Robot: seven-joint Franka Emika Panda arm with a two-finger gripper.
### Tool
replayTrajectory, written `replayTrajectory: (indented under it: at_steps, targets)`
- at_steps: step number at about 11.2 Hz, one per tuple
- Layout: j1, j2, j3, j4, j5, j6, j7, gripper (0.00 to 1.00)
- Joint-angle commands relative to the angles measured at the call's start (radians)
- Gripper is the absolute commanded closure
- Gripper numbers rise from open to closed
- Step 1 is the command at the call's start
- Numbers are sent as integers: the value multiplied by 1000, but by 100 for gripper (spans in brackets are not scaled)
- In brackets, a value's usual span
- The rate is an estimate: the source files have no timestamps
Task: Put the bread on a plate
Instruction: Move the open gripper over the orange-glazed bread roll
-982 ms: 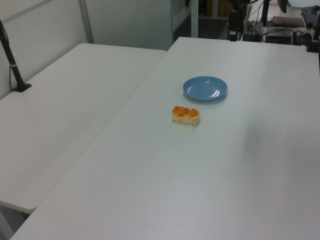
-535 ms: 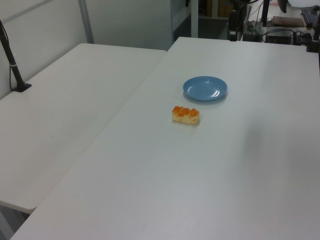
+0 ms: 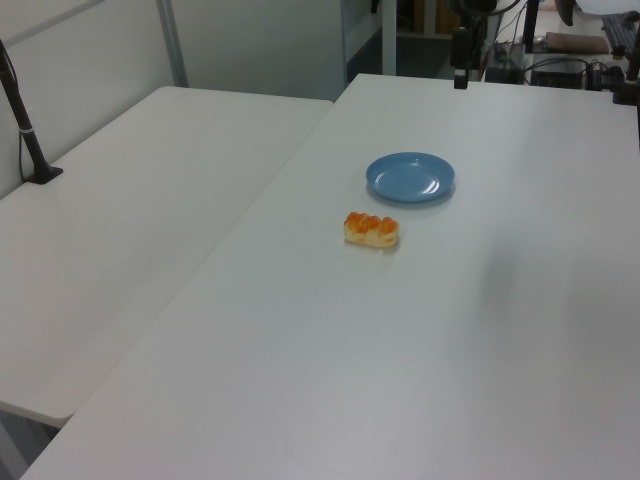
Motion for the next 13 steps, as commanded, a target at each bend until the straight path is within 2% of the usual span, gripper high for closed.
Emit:
replayTrajectory:
  at_steps: [1, 3, 6, 9, 11, 13]
  targets:
    - [8, 19, 2, -20, -10, 67, -9, 0]
    - [8, 48, 3, -15, -4, 107, -6, 0]
    - [54, 135, 2, -10, -10, 200, 5, 0]
    - [88, 267, 2, 5, -4, 329, 80, 0]
    - [105, 393, 2, 74, -2, 397, 141, 0]
    - [128, 459, 3, 76, -5, 509, 187, 0]
